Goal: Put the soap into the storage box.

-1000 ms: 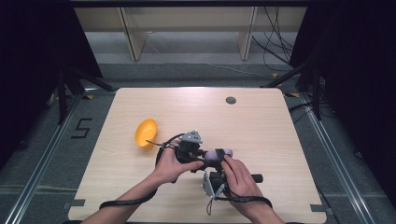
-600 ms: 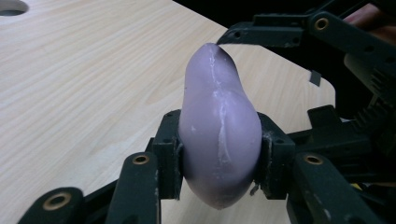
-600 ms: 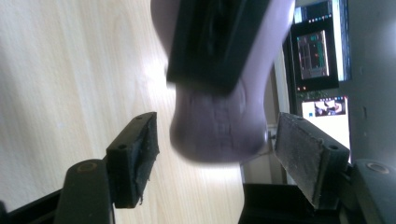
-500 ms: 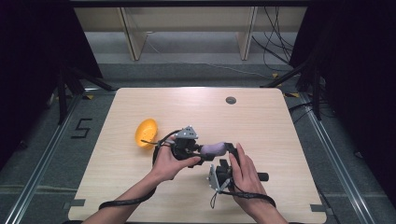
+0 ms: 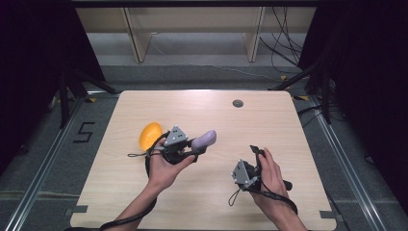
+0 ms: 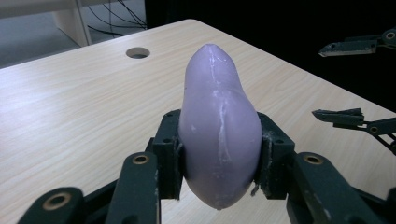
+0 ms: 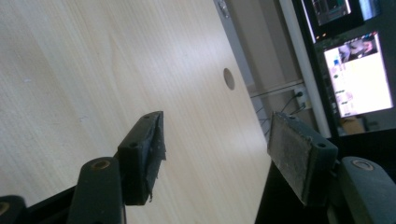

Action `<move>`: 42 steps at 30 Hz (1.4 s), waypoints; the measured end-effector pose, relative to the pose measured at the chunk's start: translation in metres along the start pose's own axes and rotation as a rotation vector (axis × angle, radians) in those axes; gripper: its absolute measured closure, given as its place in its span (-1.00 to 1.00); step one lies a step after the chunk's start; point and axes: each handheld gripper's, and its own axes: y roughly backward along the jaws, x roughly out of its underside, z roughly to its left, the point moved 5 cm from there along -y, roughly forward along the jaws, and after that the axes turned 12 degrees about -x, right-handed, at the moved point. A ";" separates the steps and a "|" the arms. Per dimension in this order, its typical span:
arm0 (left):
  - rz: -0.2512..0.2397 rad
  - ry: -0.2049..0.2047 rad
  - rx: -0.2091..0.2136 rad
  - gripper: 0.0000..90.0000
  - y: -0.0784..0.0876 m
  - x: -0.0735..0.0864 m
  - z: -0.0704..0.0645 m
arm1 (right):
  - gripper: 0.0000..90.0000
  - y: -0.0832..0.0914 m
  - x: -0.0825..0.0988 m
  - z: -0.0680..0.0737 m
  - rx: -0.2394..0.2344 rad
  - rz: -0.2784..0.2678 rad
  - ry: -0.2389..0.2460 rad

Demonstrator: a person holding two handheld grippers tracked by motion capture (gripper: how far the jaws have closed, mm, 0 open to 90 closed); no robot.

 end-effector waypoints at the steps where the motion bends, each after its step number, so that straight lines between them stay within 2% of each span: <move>1: -0.008 -0.002 -0.001 0.31 0.001 0.000 0.000 | -0.16 0.000 0.002 0.000 -0.007 -0.003 -0.014; 3: -0.015 -0.004 -0.017 0.30 0.003 0.001 0.001 | -0.16 0.000 0.005 -0.002 -0.011 -0.002 -0.016; 4: -0.019 -0.009 -0.031 0.30 0.005 0.001 0.002 | -0.15 0.001 0.006 0.000 -0.012 0.005 -0.049; 5: -0.026 -0.009 -0.050 0.31 0.007 0.002 0.003 | -0.15 0.000 0.006 -0.004 -0.008 -0.008 0.003; 6: -0.026 -0.009 -0.050 0.30 0.007 0.002 0.003 | -0.15 0.000 0.006 -0.004 -0.008 -0.008 0.003; 7: -0.033 -0.012 -0.060 0.30 0.009 0.003 0.005 | -0.15 0.002 0.008 -0.002 -0.016 -0.002 -0.036; 8: -0.042 -0.013 -0.080 0.30 0.010 0.005 0.006 | -0.14 0.002 0.010 -0.004 -0.016 -0.004 -0.039; 9: -0.042 -0.013 -0.080 0.30 0.010 0.005 0.006 | -0.14 0.003 0.011 -0.005 -0.015 -0.005 -0.032; 10: -0.051 -0.011 -0.092 0.30 0.012 0.006 0.008 | -0.14 0.004 0.012 -0.004 -0.018 -0.001 -0.068; 12: -0.053 -0.004 -0.095 0.30 0.012 0.007 0.008 | -0.14 0.004 0.014 -0.005 -0.010 0.001 -0.062; 15: -0.064 0.026 -0.117 0.30 0.016 0.011 0.011 | -0.12 0.006 0.019 -0.005 -0.031 -0.013 -0.132; 17: -0.076 0.029 -0.130 0.30 0.018 0.013 0.011 | -0.11 0.005 0.020 -0.006 -0.024 -0.039 -0.170; 18: -0.080 0.027 -0.134 0.30 0.018 0.014 0.012 | -0.11 0.006 0.022 -0.006 -0.022 -0.032 -0.181; 24: -0.085 0.021 -0.166 0.30 0.022 0.018 0.013 | -0.10 0.007 0.025 -0.007 -0.050 -0.074 -0.263; 27: -0.094 0.022 -0.180 0.30 0.022 0.019 0.014 | -0.10 0.006 0.027 -0.008 -0.099 -0.119 -0.374; 30: -0.104 0.026 -0.196 0.30 0.023 0.020 0.015 | -0.10 0.006 0.028 -0.009 -0.116 -0.137 -0.403; 31: -0.107 0.025 -0.210 0.30 0.024 0.020 0.018 | -0.09 0.006 0.030 -0.009 -0.140 -0.151 -0.447; 34: -0.112 0.030 -0.235 0.31 0.026 0.020 0.023 | -0.04 0.005 0.034 -0.011 -0.168 -0.156 -0.524; 35: -0.112 0.030 -0.235 0.30 0.026 0.020 0.023 | -0.04 0.005 0.034 -0.011 -0.168 -0.156 -0.524; 36: -0.120 0.032 -0.250 0.30 0.028 0.019 0.026 | -0.01 0.004 0.037 -0.011 -0.181 -0.152 -0.555; 40: -0.137 0.035 -0.281 0.30 0.032 0.018 0.032 | 0.07 0.005 0.038 -0.013 -0.185 -0.166 -0.589; 42: -0.146 0.035 -0.296 0.30 0.034 0.017 0.035 | 0.06 0.005 0.038 -0.014 -0.172 -0.165 -0.583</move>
